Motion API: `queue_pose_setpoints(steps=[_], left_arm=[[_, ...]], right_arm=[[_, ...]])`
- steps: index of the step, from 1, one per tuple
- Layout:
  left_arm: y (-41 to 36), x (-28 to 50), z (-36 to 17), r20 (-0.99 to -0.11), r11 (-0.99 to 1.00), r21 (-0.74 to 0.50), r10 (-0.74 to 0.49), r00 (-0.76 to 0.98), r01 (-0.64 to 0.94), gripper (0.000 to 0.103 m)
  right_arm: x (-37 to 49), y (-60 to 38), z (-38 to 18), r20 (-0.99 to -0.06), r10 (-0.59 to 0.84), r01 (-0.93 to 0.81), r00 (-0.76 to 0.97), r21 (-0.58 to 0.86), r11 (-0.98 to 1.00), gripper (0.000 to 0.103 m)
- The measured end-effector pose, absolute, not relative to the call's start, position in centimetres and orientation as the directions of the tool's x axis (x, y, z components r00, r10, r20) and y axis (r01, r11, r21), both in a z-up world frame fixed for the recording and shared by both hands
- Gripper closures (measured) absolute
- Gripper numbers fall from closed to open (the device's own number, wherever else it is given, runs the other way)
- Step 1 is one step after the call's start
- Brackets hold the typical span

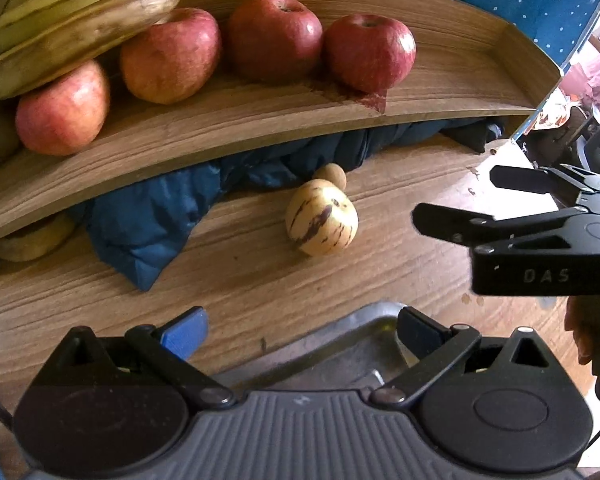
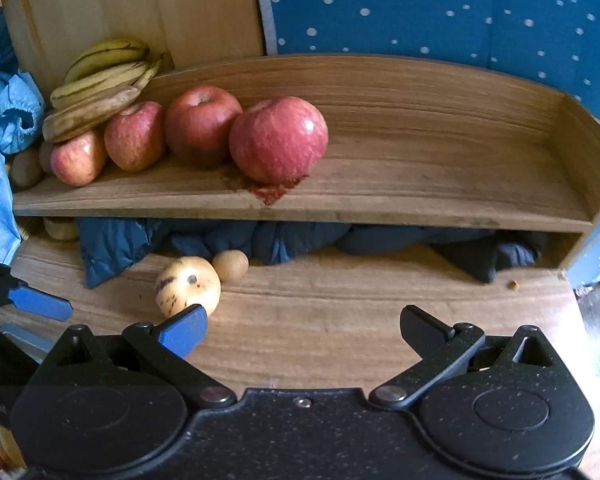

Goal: Organize fruits
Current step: 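Move the left tool to the striped fruit while the right tool approaches the last brown fruit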

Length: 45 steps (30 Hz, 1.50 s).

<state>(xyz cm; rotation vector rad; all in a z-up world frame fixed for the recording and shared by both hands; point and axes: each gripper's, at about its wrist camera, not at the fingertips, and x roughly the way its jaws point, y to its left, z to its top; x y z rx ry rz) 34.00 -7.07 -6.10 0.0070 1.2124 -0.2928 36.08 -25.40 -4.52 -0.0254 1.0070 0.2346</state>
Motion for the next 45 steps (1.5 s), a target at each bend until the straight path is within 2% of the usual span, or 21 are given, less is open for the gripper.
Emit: queue_pose_setpoints(steps=[12,16,26,38,45], left_arm=[[-8.2,35.4,-7.0,-0.913,0.971,-0.094,-0.172,0.371,0.218,0.001],[-8.3,35.8,-7.3,-0.906,0.971,-0.083,-0.167,0.389,0.223,0.001],[-9.4,36.4,-7.6,-0.892,0.969,-0.061,-0.162,0.423,0.241,0.005],[-11.0,37.3,-7.9,-0.879,0.96,-0.067,-0.186,0.439,0.273,0.022],[-11.2,37.9,-8.2,-0.871,0.964,-0.081,-0.193,0.451,0.255,0.035]], right_arm=[[38.1,-25.4,-6.1,-0.829,0.239,-0.26,0.505,0.118,0.958,0.001],[39.5,-26.2,-6.1,-0.81,0.301,-0.243,0.503,0.202,0.949,0.001],[41.5,-25.5,-6.8,-0.812,0.368,-0.246,0.454,0.282,0.927,0.013],[42.2,-25.1,-8.4,-0.814,0.395,-0.171,0.426,0.356,0.919,0.034],[42.5,-24.6,-9.1,-0.812,0.414,-0.167,0.411,0.379,0.91,0.042]])
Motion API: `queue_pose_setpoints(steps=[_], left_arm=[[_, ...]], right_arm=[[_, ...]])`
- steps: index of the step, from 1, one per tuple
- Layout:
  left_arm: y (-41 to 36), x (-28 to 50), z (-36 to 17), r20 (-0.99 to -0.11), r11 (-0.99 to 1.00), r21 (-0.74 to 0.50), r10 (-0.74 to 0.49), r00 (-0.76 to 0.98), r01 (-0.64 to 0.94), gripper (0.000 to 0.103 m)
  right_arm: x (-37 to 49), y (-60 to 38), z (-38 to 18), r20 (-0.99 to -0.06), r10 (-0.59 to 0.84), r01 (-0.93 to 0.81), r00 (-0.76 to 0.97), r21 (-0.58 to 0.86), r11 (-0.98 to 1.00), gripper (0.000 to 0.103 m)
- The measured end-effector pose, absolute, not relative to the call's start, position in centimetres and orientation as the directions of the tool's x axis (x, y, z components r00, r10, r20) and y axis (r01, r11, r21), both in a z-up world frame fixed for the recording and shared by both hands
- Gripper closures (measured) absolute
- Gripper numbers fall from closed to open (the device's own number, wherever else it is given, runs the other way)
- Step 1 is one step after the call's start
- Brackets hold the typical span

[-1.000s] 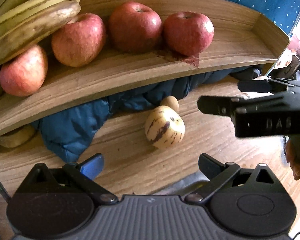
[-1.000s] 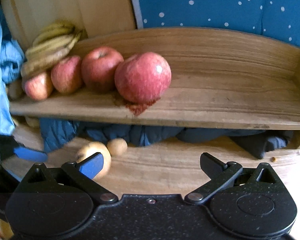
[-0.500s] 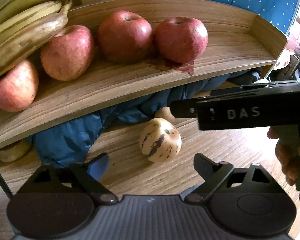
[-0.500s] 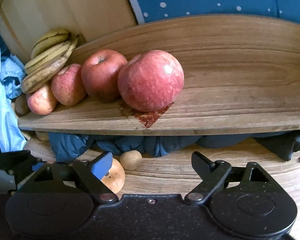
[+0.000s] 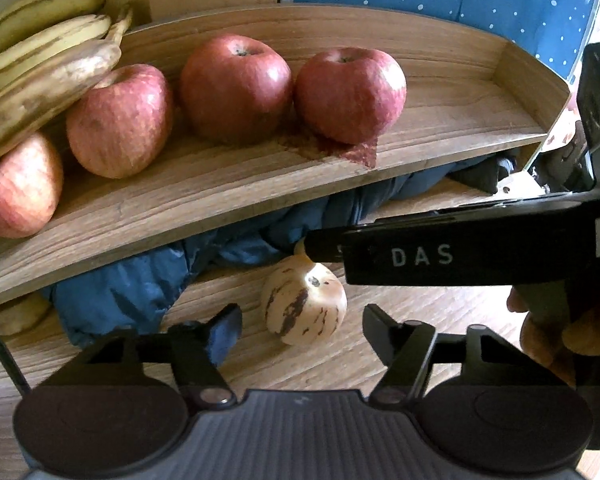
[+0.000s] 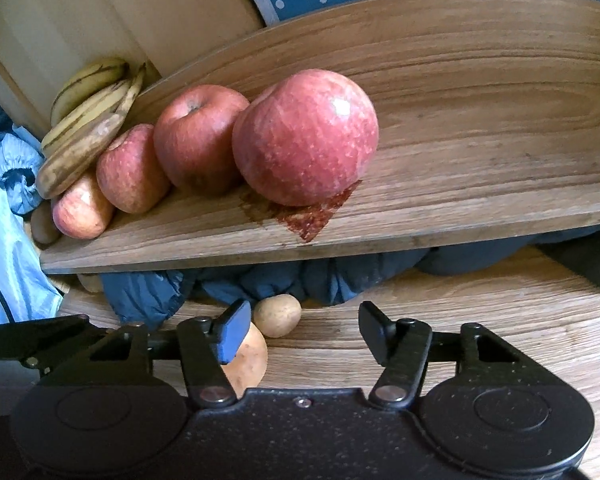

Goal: Organize fruits
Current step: 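Move the left tool to the striped fruit while the right tool approaches the last brown fruit, then close the left tool on the striped fruit while the right tool grasps the brown fruit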

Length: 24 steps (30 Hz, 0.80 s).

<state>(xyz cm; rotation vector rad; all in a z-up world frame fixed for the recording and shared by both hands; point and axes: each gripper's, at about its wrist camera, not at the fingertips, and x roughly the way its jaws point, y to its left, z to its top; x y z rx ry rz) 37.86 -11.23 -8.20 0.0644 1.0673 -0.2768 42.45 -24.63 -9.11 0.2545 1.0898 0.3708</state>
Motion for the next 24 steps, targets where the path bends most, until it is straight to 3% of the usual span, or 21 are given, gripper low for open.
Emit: queue_pose_setpoints(steps=[10,24], left_arm=[[-10.6,38.2,-8.1,-0.865,0.967,-0.094,-0.196,0.461,0.236,0.049],[-9.4,38.0,-7.7,-0.874,0.977,-0.084,-0.167,0.456,0.196,0.051]], right_arm=[[43.1,-23.9,-9.6,-0.803,0.432,-0.156,0.411,0.405,0.901,0.049],[43.4,-24.4,-9.8,-0.807,0.438,-0.143,0.396,0.417,0.898,0.053]])
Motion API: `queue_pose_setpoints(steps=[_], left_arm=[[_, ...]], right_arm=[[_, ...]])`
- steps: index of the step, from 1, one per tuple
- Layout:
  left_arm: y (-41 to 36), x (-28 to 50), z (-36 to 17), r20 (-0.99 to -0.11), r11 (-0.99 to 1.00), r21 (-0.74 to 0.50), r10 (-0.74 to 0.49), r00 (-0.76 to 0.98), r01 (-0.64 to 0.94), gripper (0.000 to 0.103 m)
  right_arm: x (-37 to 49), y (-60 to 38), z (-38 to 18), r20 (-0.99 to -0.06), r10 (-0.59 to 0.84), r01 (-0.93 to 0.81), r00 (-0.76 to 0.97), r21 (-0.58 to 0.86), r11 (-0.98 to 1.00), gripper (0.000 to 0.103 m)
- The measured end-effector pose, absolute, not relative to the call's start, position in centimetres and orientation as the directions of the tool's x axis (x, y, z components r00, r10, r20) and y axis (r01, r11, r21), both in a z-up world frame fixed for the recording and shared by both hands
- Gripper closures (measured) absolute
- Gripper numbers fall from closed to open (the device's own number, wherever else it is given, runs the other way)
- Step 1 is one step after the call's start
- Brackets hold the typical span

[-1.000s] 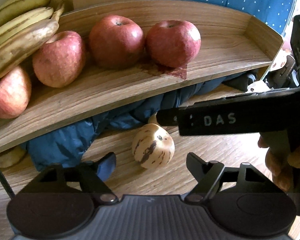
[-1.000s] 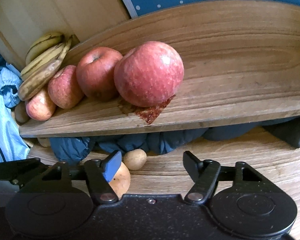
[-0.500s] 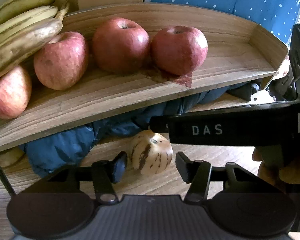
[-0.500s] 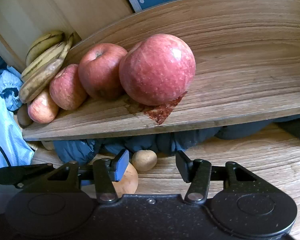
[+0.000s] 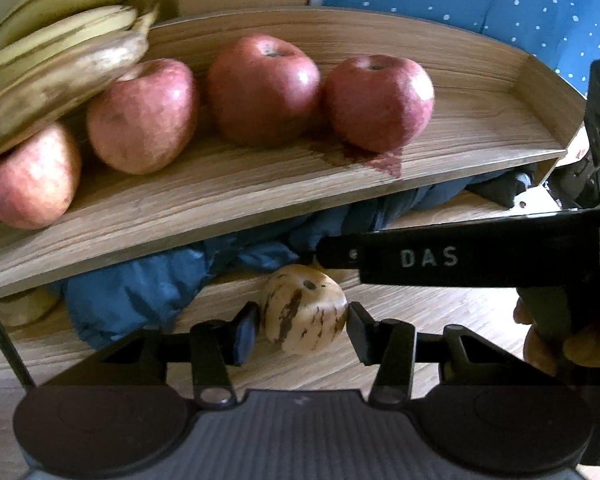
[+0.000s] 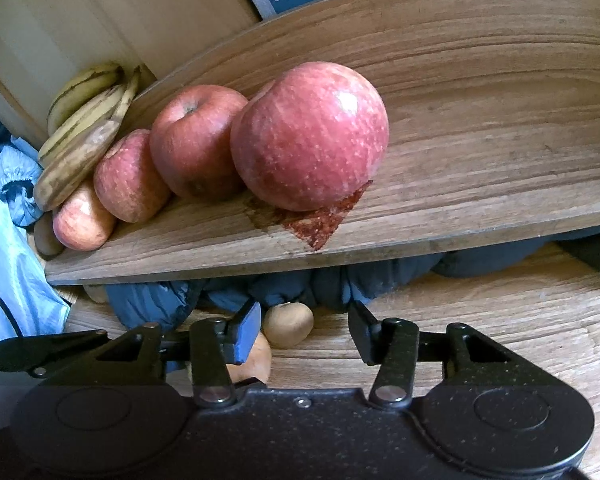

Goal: Organize fruits
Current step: 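Close the left tool on the striped fruit while the right tool grasps the brown fruit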

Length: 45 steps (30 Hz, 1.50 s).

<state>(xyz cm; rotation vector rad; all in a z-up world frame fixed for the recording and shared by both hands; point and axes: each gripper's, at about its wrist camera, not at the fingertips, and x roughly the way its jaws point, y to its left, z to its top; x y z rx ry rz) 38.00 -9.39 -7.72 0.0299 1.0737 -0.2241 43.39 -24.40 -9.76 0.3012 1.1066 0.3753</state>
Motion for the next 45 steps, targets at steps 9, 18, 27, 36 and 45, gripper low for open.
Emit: queue_pose_setpoints(steps=[9,18,27,36,45], left_arm=[[-7.6,37.4,-7.4,-0.884,0.985,-0.073,-0.137,0.447,0.157,0.051],[-7.3,37.2,-7.1,-0.887,0.987,-0.076,-0.132,0.443,0.143,0.051],[-6.7,36.9,-6.9,-0.889,0.986,-0.082,-0.137,0.436,0.142,0.051],[-6.1,36.0,-6.1,-0.888,0.984,-0.092,-0.15,0.434,0.151,0.051],[-5.4,35.1,-5.0,-0.881,0.982,-0.1,-0.161,0.444,0.158,0.051]], right_arm=[[43.4,-23.7,-9.9,-0.812,0.444,-0.157,0.379,0.416,0.896,0.055],[43.3,-23.0,-9.9,-0.818,0.44,-0.182,0.371,0.401,0.898,0.072],[42.6,-22.4,-9.8,-0.82,0.431,-0.191,0.376,0.387,0.902,0.072],[41.3,-22.0,-9.5,-0.818,0.43,-0.183,0.381,0.389,0.903,0.073],[39.7,-21.8,-8.7,-0.816,0.422,-0.171,0.395,0.386,0.906,0.073]])
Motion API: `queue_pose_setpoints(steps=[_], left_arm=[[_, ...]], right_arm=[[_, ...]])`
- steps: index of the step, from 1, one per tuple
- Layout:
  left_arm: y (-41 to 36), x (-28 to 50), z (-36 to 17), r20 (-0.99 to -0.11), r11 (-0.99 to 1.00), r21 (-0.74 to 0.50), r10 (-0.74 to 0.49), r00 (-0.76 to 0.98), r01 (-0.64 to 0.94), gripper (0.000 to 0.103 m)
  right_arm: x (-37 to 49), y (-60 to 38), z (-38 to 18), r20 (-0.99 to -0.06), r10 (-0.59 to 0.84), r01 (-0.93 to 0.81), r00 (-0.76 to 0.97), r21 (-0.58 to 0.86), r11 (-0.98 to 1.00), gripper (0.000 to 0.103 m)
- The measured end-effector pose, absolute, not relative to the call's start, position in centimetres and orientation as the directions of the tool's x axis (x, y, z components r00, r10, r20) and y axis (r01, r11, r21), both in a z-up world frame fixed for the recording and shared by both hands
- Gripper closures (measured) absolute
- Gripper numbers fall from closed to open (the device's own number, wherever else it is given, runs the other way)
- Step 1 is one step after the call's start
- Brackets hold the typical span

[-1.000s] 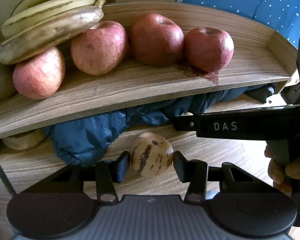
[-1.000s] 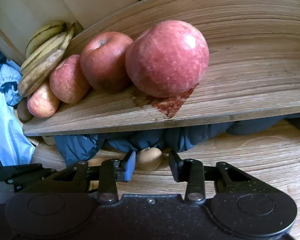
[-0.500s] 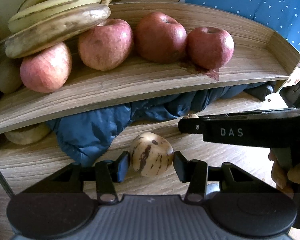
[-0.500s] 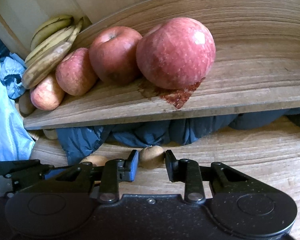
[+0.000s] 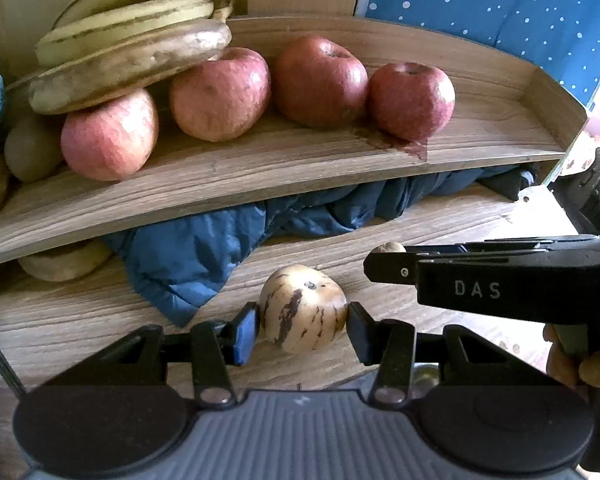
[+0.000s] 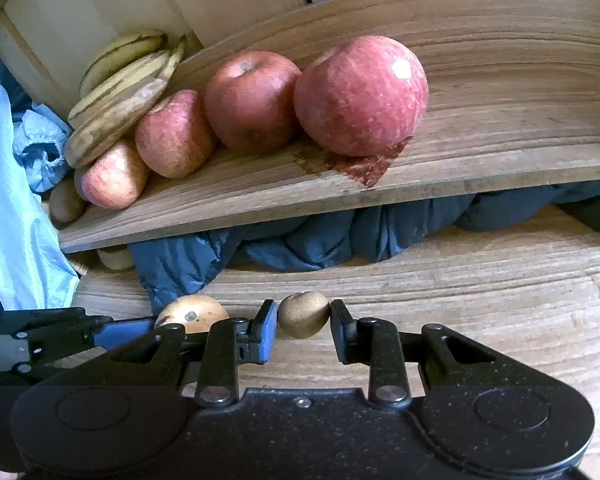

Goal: Organize fruits
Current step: 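Close the left tool on the striped fruit while the right tool grasps the brown fruit, then carry the striped fruit with the left tool while the right tool carries the brown fruit to the tray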

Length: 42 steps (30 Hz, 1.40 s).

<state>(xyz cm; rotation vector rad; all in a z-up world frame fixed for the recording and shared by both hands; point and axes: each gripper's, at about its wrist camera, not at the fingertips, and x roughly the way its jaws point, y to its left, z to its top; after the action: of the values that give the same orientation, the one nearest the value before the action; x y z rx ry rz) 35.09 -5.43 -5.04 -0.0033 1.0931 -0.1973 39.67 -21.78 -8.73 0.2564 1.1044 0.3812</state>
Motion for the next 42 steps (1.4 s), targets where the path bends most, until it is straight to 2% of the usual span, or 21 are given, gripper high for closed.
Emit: queue_pose_setpoints(steps=[28,42], left_arm=[[-4.5,30.1,-2.5,-0.872,0.972,-0.112,-0.196,0.448,0.208,0.052],[-4.4,28.5,-2.8,-0.883,0.963,-0.121,-0.215,0.417,0.241,0.051]], right_arm=[[33.3,-21.7,-5.6,-0.798,0.424,-0.167,0.428,0.392,0.905,0.073],[30.2,-21.5,-6.0,-0.819,0.406,-0.126,0.405,0.39,0.912,0.072]])
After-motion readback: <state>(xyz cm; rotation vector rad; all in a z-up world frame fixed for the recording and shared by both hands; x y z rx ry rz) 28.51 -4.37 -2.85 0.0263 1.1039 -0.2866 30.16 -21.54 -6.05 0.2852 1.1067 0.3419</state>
